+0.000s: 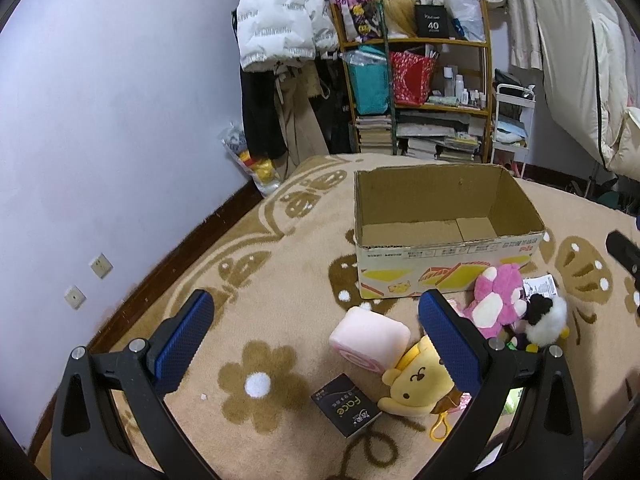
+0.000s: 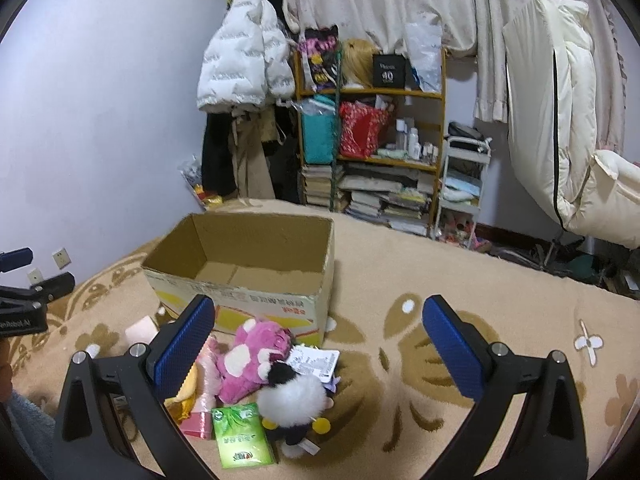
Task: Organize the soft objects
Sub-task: 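Lower left tool onto pink cylinder plush while right tool grasps black-and-white plush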
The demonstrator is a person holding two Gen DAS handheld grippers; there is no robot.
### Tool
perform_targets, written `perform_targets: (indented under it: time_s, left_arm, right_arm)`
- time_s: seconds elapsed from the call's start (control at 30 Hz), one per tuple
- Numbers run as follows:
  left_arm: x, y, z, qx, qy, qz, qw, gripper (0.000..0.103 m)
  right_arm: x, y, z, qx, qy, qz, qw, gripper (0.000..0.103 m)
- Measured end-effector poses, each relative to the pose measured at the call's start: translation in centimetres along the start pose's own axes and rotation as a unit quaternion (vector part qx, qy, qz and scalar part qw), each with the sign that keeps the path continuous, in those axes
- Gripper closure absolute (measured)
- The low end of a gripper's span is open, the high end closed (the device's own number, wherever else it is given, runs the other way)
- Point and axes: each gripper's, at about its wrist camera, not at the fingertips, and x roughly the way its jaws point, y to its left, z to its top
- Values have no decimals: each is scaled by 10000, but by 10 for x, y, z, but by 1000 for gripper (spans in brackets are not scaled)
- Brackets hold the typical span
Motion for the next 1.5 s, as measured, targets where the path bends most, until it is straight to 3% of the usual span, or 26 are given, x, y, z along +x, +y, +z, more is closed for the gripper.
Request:
perform_targets:
  time_s: [0.2,0.57,0.93,1.5]
  left_arm:
    - [29,5,9,-197,442,-49,9988,2]
    - [64,-12,7,36,919,-59,9957,2]
    - [109,-26,-5,270,1617,-121,9864,2]
    - [160,-33,-25,93,2465,-515,9677,2]
  right_arm:
    - [17,-2,0,110,155,6,9998,0]
    - [50,-4,-10,267,740,129,9968,0]
    - [85,-14,-25,459,1266,205,9907,0]
    - [126,-14,-53,578,1973,574,9770,0]
